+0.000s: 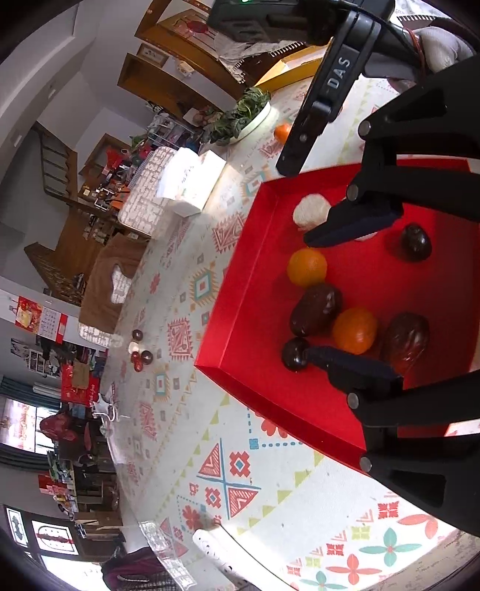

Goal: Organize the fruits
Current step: 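Open both tools to drop the rice cake and tangerine into the tray, then withdraw both open tools from the red tray to the fruit pile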

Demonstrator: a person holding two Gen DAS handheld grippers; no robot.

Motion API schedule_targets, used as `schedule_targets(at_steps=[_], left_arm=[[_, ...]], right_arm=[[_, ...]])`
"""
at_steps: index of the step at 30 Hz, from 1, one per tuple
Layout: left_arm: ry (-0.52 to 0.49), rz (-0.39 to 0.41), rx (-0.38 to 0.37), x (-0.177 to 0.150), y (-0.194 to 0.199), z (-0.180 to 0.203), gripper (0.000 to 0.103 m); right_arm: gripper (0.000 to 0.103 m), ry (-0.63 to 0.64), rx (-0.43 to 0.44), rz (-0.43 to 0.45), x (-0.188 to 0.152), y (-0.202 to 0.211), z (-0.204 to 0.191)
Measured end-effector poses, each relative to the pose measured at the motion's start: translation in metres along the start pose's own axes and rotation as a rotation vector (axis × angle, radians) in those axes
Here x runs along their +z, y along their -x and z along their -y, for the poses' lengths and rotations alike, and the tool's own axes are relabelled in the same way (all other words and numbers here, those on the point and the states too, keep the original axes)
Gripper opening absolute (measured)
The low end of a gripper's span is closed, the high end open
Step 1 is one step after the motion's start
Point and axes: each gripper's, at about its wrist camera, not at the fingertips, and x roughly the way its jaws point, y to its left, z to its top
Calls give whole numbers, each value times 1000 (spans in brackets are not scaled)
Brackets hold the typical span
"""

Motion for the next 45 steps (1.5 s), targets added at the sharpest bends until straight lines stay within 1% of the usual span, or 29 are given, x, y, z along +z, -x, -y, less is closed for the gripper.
schedule_targets(at_steps=[3, 5, 8, 9, 12, 18, 22, 25, 27, 30, 32, 36, 39, 43, 45], left_arm=[[4, 15, -4, -2, 8, 6, 57], [13, 29, -5, -5, 15, 9, 61], [20, 41, -4, -10, 23, 12, 61], [22, 44, -2, -12, 26, 14, 61], [21, 50, 3, -15, 33, 17, 61], [13, 74, 1, -19, 47, 24, 61], [-16, 83, 5, -21, 53, 35, 61], [-49, 92, 27, -23, 56, 45, 61], [-71, 97, 44, -24, 58, 52, 70], [-111, 106, 76, -26, 61, 64, 73], [-148, 108, 105, -28, 61, 75, 75], [-229, 125, 152, -32, 62, 99, 88], [-266, 133, 148, -35, 62, 112, 90], [-312, 115, 130, -41, 55, 133, 90], [-331, 98, 116, -45, 50, 144, 90]], right_arm=[[53, -7, -35, 29, -9, 20, 10], [53, -3, -53, 19, -17, 24, 15], [53, 8, -62, -13, -35, 26, 18], [53, 14, -62, -23, -40, 25, 17], [44, 42, -41, -45, -55, 26, 10], [43, 77, -22, -98, -75, 22, -6], [43, 82, -4, -135, -89, 17, -14], [43, 89, 6, -130, -93, 19, -17], [43, 86, 13, -106, -91, 26, -17], [43, 71, 13, -65, -87, 41, -10], [43, 56, -1, -39, -85, 53, 2], [43, 18, -45, -6, -84, 70, 30], [43, -19, -88, 16, -84, 86, 59], [49, -73, -146, 53, -82, 111, 98], [51, -107, -173, 73, -82, 125, 119]])
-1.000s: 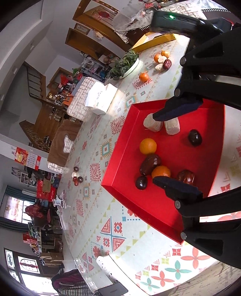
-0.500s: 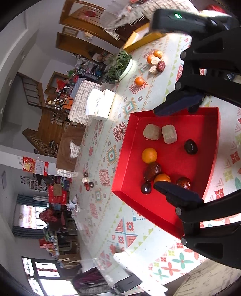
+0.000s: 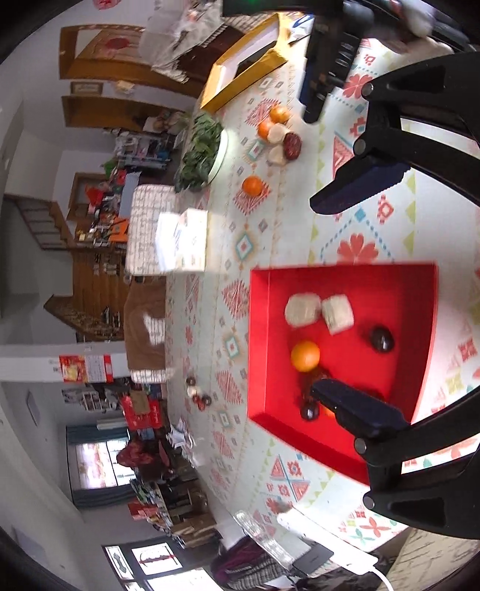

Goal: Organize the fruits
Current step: 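Withdraw both open tools from the red tray to the fruit pile, then grasp a red date with the left tool while the right tool grasps a tangerine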

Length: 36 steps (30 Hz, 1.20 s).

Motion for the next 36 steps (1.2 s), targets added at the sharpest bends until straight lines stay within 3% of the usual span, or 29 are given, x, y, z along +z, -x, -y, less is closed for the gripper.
schedule_targets(at_steps=[10, 14, 21, 24, 28, 36], left_arm=[[-9, -86, -144, -4, -27, 45, 90], [-8, -129, -189, -7, -42, 60, 90], [-8, -163, -246, -9, -61, 79, 89], [4, -182, -273, -5, -72, 83, 81], [18, -207, -306, -1, -90, 93, 77], [-23, -242, -338, 0, -121, 122, 76]], right_arm=[[51, -146, -94, 33, 0, 30, 97], [51, -177, -97, 19, -3, 26, 118], [51, -230, -48, 20, 14, -1, 136], [51, -260, -16, 16, 27, -17, 142], [51, -289, 15, 1, 38, -36, 146], [51, -247, 15, -39, 39, -61, 136]])
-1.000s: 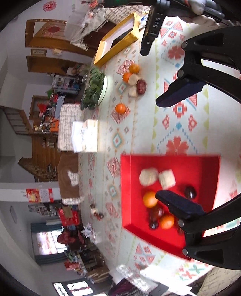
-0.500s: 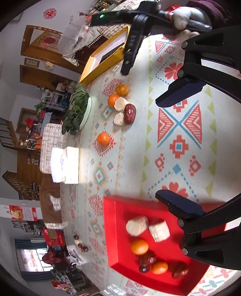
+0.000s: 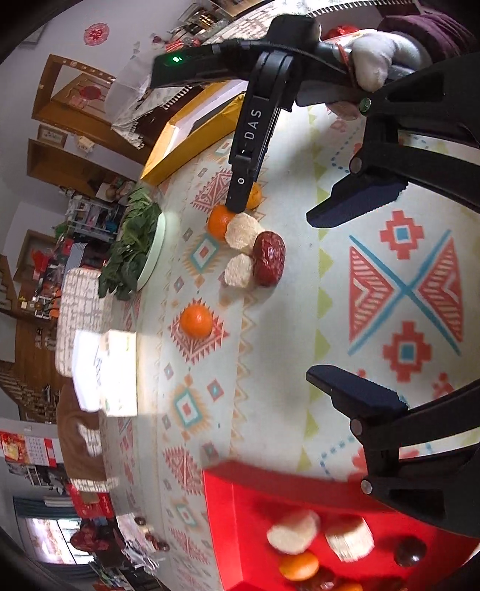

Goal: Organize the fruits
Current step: 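Grasp a red date with the left tool while the right tool grasps a tangerine, then carry the date and tangerine into the red tray and open both tools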

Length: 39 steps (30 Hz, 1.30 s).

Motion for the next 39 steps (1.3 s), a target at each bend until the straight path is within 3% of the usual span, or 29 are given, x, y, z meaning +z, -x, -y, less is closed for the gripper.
schedule_targets(at_steps=[2, 4, 17, 19, 20, 23, 30, 39], left_arm=[[-4, -10, -4, 3, -9, 3, 76], [-4, -17, -10, 6, -17, 5, 76], [-45, -41, -27, 26, -59, 31, 76], [-52, -33, -22, 26, -61, 34, 67], [-61, -29, -11, 26, -61, 35, 49], [-67, -26, -7, 26, -60, 35, 45], [-8, 31, -10, 25, -28, 16, 45], [124, 144, 40, 6, 59, -50, 45]], right_arm=[[51, 7, -1, -3, 1, -2, 0], [37, 9, 0, -3, 0, -2, 0], [37, -19, 15, 58, 3, 16, 12], [37, -28, 18, 59, 3, 17, 14], [38, -30, 18, 60, 3, 18, 15], [38, -26, 15, 66, 4, 20, 16], [38, -8, 12, 86, 3, 24, 12], [38, 31, -16, 122, -2, 29, 3]])
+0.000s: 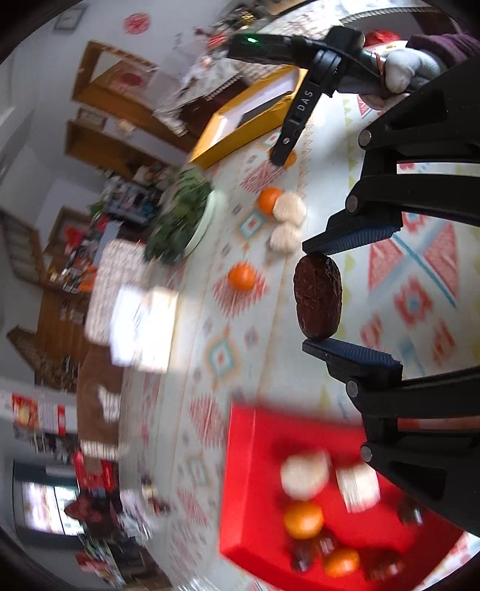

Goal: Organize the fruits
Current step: 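Carry the date and tangerine into the red tray and open both tools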

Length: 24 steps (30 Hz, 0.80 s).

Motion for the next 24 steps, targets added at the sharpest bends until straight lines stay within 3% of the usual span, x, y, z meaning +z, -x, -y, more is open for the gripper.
schedule_targets(at_steps=[9, 18, 24], left_arm=[[131, 93, 138, -11, 75, -94, 45], [237, 100, 167, -29, 88, -151, 45], [258, 50, 179, -44, 77, -172, 45]], right_arm=[[38, 22, -41, 41, -2, 17, -20], [38, 120, 47, 54, 2, 48, -102], [38, 169, 179, -33, -11, 30, -166]])
